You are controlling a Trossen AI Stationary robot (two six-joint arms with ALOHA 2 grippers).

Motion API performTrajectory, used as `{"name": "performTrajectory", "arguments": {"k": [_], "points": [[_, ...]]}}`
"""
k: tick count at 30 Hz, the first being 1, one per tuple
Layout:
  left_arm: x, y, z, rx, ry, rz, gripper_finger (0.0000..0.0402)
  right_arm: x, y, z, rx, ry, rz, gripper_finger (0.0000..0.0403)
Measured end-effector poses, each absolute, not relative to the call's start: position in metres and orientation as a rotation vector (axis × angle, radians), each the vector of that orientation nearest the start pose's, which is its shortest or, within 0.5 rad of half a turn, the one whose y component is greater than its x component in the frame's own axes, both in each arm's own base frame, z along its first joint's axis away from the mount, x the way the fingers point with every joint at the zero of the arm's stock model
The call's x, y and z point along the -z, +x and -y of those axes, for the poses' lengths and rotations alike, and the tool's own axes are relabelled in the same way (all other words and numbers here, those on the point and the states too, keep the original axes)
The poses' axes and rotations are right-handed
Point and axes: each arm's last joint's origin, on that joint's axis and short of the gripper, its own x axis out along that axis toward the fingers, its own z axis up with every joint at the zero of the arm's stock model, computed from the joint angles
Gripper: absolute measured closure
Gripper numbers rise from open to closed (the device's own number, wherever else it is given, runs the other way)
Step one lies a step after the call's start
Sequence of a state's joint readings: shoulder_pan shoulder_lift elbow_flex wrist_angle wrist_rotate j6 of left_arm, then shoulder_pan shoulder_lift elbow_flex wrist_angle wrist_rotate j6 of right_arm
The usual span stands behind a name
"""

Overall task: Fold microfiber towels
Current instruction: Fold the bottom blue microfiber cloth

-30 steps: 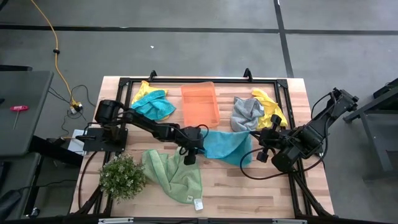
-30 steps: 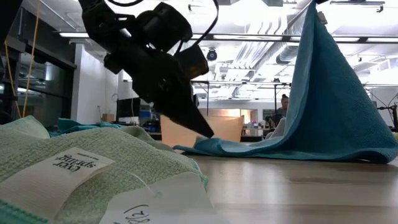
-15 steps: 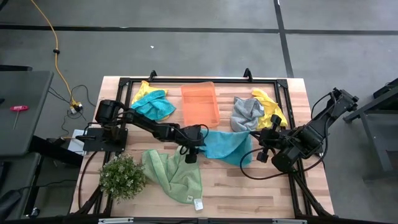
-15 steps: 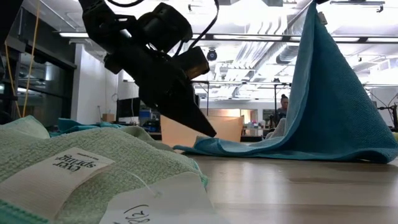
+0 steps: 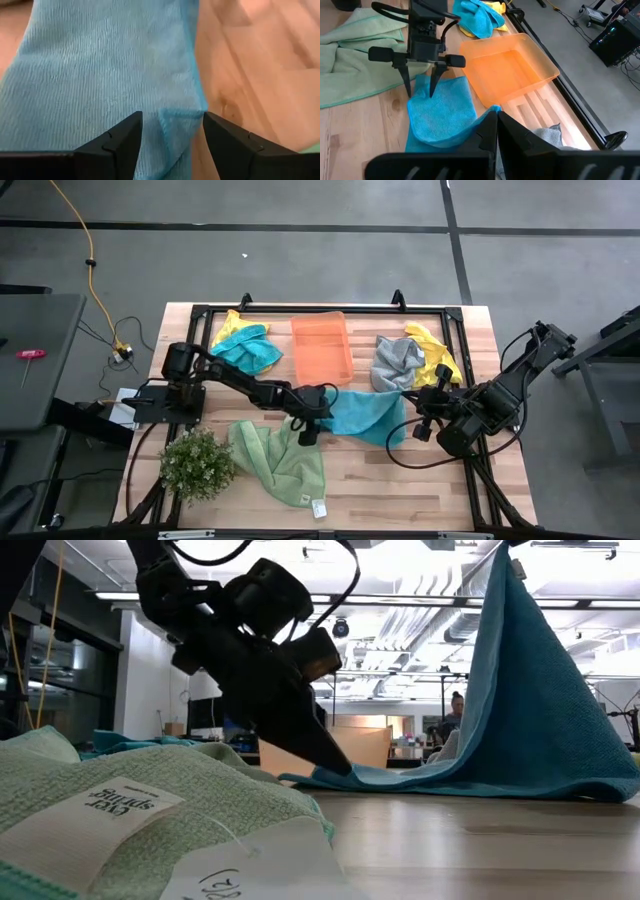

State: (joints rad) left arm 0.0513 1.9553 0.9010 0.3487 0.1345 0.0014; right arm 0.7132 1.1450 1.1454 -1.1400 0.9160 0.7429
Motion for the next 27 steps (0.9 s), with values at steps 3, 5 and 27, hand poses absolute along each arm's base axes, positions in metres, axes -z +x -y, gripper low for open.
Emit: {"name": "performTrajectory", "arguments": {"k": [3, 5, 27], "points": [[-0.103, 0.3658, -0.0136, 0.093, -0.064, -0.695, 0.0207, -0.3264, 0.1599, -0.108, 0.438, -0.128, -0.645, 0.0403], [-0.1032, 0.366, -0.0121, 0.098, -0.063, -0.693, 0.0212, -0.3264, 0.1599, -0.108, 0.438, -0.128, -0.645, 0.0403], [-0.106, 0.366, -0.0133, 0.073, -0.044, -0.685, 0.0389, -0.3263, 0.1599, -0.1082, 0.431, -0.13, -0.652, 0.0403]]}}
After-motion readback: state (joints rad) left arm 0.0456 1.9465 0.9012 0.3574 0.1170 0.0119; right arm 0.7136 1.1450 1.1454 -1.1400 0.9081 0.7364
